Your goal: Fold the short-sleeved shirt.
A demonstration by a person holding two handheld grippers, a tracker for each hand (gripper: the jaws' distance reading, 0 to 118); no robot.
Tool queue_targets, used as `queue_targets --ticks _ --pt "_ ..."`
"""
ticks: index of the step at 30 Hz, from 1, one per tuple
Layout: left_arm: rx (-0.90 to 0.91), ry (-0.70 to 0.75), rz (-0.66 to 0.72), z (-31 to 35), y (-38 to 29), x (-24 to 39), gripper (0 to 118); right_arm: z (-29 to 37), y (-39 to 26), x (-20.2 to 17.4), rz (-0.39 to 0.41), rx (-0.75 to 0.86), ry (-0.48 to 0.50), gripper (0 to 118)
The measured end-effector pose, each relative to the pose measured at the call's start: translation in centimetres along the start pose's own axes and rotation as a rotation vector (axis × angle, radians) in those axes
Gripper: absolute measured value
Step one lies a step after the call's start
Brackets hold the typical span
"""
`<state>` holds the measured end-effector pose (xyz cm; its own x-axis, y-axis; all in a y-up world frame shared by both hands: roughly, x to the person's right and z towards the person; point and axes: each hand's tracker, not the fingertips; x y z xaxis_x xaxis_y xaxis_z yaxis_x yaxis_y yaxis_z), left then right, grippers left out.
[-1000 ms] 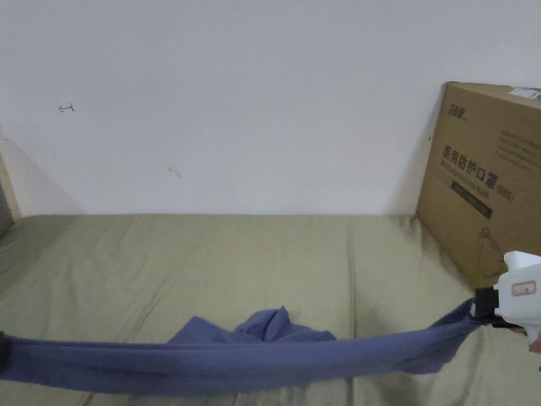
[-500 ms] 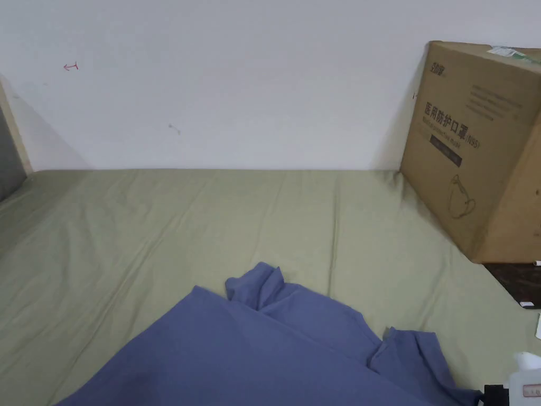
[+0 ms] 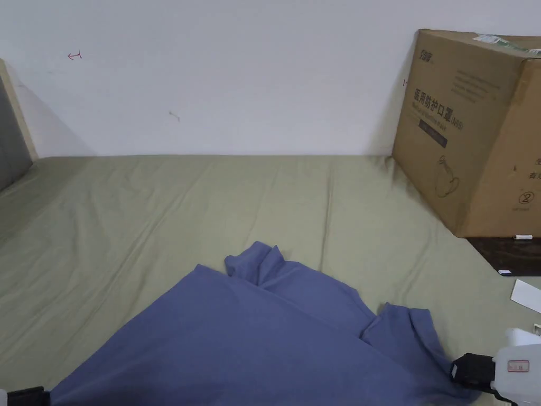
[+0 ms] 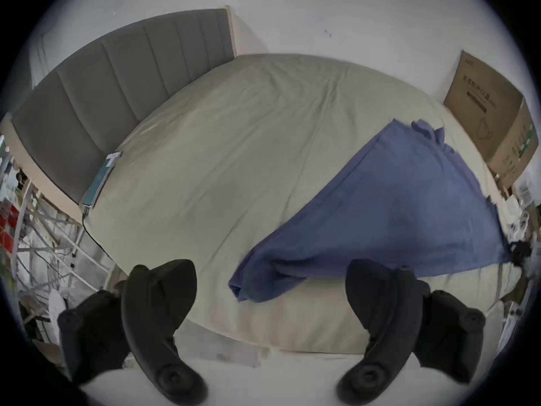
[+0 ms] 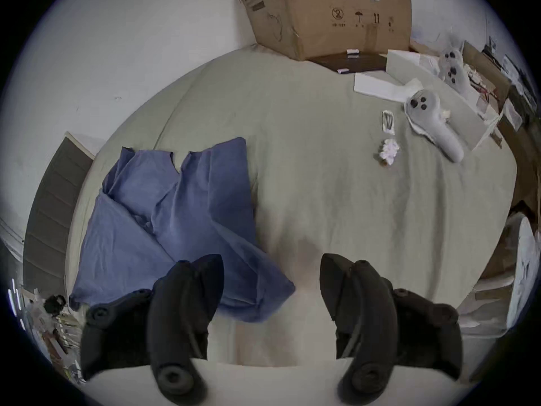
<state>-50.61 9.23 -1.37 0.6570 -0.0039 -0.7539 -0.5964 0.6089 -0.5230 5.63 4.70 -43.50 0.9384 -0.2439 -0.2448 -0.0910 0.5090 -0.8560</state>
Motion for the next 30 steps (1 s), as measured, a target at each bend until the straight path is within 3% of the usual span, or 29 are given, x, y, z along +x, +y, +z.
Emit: queue_targets --ticks 3,4,6,7,8,10,17,18,19,20,23,28,29,30 --pt "0.042 -0.042 -0.007 2.0 0.9 1.2 104 2.1 0.1 -0.2 0.004 0.056 0.031 71" --pt "0.063 -0.060 -0.006 2.8 1.0 1.9 92 2.8 0.1 -0.3 0.010 0.076 0.045 63" --pt "0.101 -0.106 -0.012 3.9 1.0 3.1 44 4.2 -0.6 -0.7 0.039 0.136 0.049 27" --pt "0.097 -0.112 -0.025 4.0 0.9 3.7 11 4.5 -1.0 -0.9 0.051 0.135 0.033 4" --pt "0.093 -0.113 -0.039 4.0 0.7 4.6 2 4.4 -1.4 -1.0 0.059 0.129 0.013 4" --pt "0.101 -0.116 -0.057 3.8 0.3 6.0 0 4.4 -2.4 -1.0 0.071 0.115 0.045 0" --pt "0.056 -0.158 -0.093 2.3 -0.2 9.4 0 3.2 -3.9 -1.2 0.076 0.085 0.011 0" --pt "0.057 -0.162 -0.111 2.3 -0.1 9.7 0 3.3 -3.7 -1.2 0.093 0.112 -0.024 10" --pt "0.058 -0.163 -0.121 2.4 0.1 10.2 0 3.3 -3.5 -1.4 0.118 0.134 -0.058 46" --pt "0.058 -0.165 -0.134 2.4 0.2 10.6 0 3.4 -3.1 -1.5 0.134 0.144 -0.067 46" --pt "0.063 -0.172 -0.176 2.2 0.8 12.0 0 2.5 -1.6 -1.3 0.128 0.114 -0.003 82" --pt "0.041 -0.203 -0.215 0.9 1.4 14.4 0 -0.8 -0.1 -1.7 0.138 0.024 -0.007 79" --pt "0.036 -0.211 -0.216 0.7 1.5 14.6 0 -1.5 -0.1 -1.6 0.141 0.005 -0.014 67" --pt "0.030 -0.215 -0.219 0.4 1.6 15.0 0 -2.3 -0.2 -1.4 0.139 -0.016 -0.016 40"
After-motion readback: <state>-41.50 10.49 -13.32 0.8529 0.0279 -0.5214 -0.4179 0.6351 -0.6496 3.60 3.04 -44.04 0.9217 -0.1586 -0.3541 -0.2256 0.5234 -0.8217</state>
